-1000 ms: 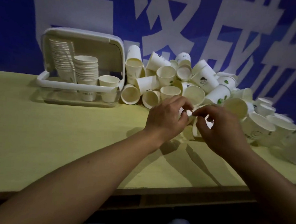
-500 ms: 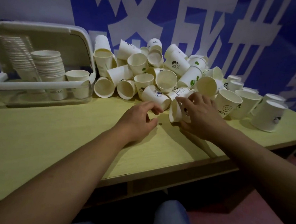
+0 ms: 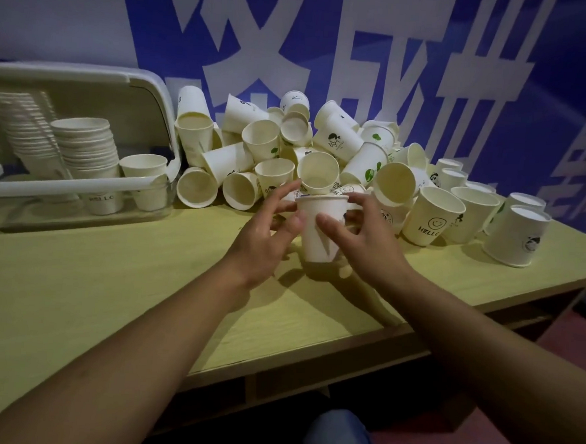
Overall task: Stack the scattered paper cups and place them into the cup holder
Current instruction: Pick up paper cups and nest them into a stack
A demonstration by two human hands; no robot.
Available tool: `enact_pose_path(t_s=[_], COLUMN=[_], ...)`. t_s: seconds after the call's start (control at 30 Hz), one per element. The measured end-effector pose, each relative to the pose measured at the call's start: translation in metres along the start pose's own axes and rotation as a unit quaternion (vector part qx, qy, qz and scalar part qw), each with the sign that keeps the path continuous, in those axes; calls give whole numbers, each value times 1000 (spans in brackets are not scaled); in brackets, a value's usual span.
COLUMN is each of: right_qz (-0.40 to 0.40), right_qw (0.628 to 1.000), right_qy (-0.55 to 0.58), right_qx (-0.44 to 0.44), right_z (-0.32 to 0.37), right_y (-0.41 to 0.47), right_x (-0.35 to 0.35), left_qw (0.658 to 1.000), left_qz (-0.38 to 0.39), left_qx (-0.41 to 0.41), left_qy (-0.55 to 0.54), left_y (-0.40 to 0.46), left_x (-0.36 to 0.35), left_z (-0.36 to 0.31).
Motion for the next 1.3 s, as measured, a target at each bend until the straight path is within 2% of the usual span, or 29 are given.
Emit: enact_pose_path(t_s=[0.13,0.2,0.27,0.3,0.4,0.47,0.6,0.67,0.83,0.93,1.0,1.07,1.17,1.3], right_qz=[34,47,25,-1,-82,-103,-69,-55,-68,-106,-121,-116,-84,-46], right_qw=[986,989,999,993,924,885,853,845,842,851,872,911,953,977], right_qy=[155,135,-8,-95,-336,-429,-512,-528,-526,-486,-420,-318,-207,-133], right_qx=[-50,-47,20,70,163,150,71,59,99,168,221,235,203,162], right_z=[1,5,14,20,28,21,-3,-8,4,27,45,59,68,65], right_y=[-13,-14,-8,-3,13,27,59,70,77,66,52,37,19,4], right_x=[-27,-28,-13,-2,33,52,73,77,75,72,66,58,44,29], left_qw=[999,999,998,998,996,995,995,995,993,991,989,986,980,977], left_qz=[17,-11,-27,-24,12,26,20,17,24,28,28,27,23,3], left_qx=[-21,-32,-43,-47,-48,-50,-51,-49,-51,-55,-62,-74,-89,-103], left_qy=[-34,2,33,46,73,82,89,87,104,120,130,144,175,186], left_y=[-3,-2,-1,-1,-1,-3,-3,-3,-4,-5,-5,-6,-6,-6], left_x=[-5,1,5,5,-2,-5,-4,-3,-4,-5,-6,-7,-9,-4], left_z=[-4,-5,-4,-3,-3,-4,-5,-5,-5,-7,-9,-11,-13,-15])
Point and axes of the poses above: each hand's wrist, its own y-axis towards the middle knuckle, its own x-axis out of the back of the hand, z = x × y, the point moved 6 cm from there along y, towards the middle knuckle, and after that the axes turned 7 degrees about y, right-handed, at the moved point
